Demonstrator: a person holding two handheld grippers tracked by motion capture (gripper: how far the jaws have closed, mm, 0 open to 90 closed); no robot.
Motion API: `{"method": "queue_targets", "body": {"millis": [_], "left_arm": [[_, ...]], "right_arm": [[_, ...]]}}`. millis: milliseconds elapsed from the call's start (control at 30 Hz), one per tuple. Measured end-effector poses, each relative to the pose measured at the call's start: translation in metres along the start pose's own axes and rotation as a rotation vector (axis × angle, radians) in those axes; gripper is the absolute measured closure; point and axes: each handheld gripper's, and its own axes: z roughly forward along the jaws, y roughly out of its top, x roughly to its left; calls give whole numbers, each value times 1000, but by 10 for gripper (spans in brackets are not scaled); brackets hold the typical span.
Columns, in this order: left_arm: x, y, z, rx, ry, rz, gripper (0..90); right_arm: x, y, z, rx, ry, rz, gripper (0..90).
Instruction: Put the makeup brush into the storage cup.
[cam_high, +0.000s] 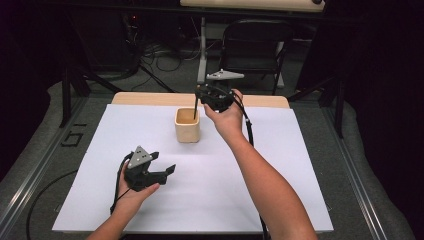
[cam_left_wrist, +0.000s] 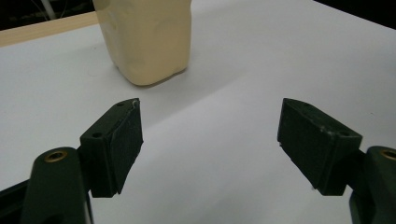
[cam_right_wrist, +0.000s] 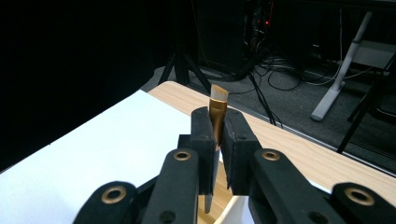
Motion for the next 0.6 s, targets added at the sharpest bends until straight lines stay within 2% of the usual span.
{"method": "queue_targets", "body": {"millis": [233,600], "left_arm": [[0,0,1,2,1,2,225],[0,0,0,2,1,3,226]], "right_arm": [[2,-3,3,2,-5,-19,840],[1,-15,11,9,-11,-10,840]]}}
